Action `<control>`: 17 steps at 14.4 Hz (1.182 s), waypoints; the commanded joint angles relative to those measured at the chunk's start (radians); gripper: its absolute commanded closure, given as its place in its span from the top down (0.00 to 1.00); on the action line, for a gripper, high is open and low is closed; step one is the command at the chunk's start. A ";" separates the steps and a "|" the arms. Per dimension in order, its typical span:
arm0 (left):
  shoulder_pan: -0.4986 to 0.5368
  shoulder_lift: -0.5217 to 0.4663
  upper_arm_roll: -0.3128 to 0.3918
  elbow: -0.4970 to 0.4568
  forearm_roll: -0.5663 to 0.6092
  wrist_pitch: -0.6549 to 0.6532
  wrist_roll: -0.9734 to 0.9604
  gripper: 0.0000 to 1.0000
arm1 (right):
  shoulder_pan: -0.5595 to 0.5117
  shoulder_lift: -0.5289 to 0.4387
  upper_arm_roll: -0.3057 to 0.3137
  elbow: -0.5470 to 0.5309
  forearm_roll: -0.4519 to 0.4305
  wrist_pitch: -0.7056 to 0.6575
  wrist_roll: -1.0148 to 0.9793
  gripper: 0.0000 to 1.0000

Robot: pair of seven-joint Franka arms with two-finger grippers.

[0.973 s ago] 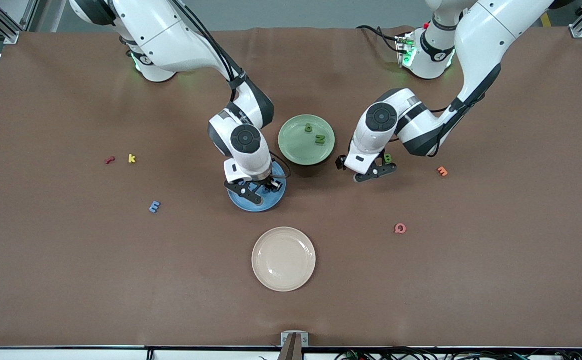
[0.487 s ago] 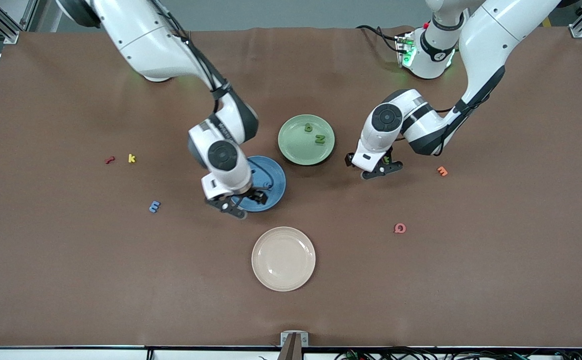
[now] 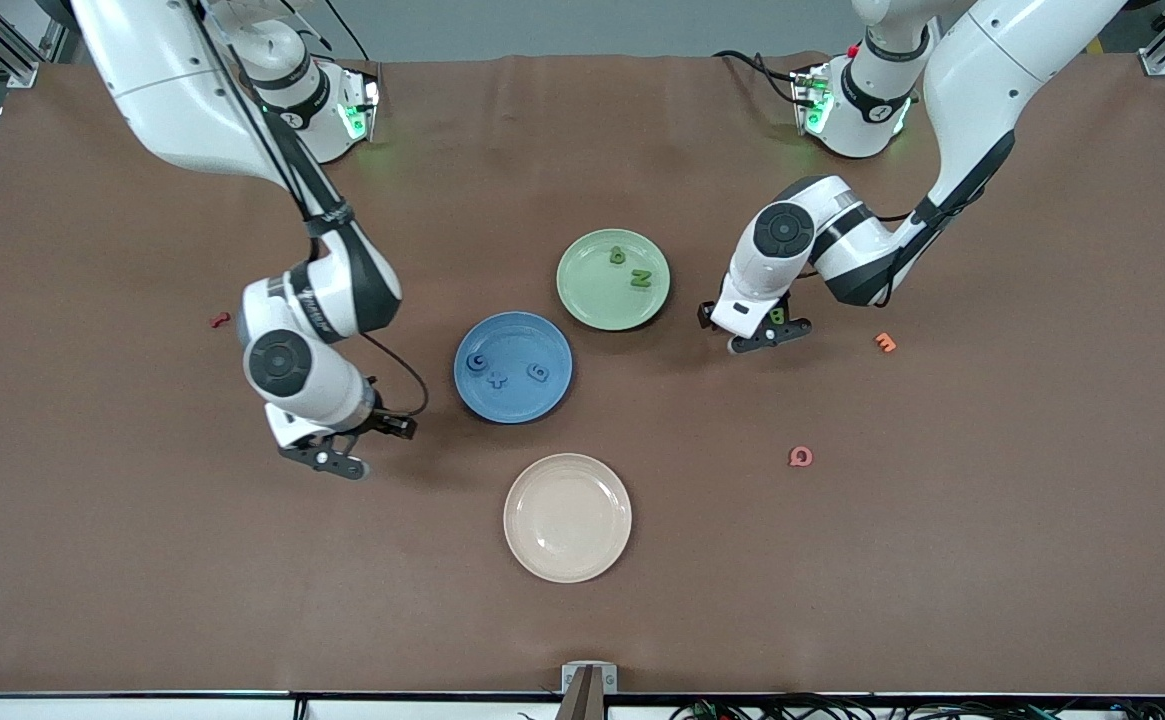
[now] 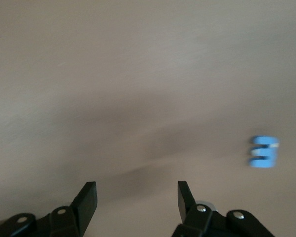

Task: Sort letters by color into matching plates
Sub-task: 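Grasp the 3 with the right gripper while the left gripper grasps the u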

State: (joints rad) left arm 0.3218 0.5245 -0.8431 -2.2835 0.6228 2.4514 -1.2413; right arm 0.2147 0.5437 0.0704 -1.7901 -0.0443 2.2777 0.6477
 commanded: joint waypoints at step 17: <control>0.028 0.014 0.002 -0.045 0.063 0.067 -0.015 0.62 | -0.206 -0.070 0.012 -0.318 -0.164 0.310 -0.039 0.66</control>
State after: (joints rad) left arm 0.3448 0.5277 -0.8430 -2.3229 0.6477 2.5023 -1.2413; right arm 0.0277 0.4907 0.0707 -2.0747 -0.1586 2.5680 0.6018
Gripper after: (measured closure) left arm 0.374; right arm 0.335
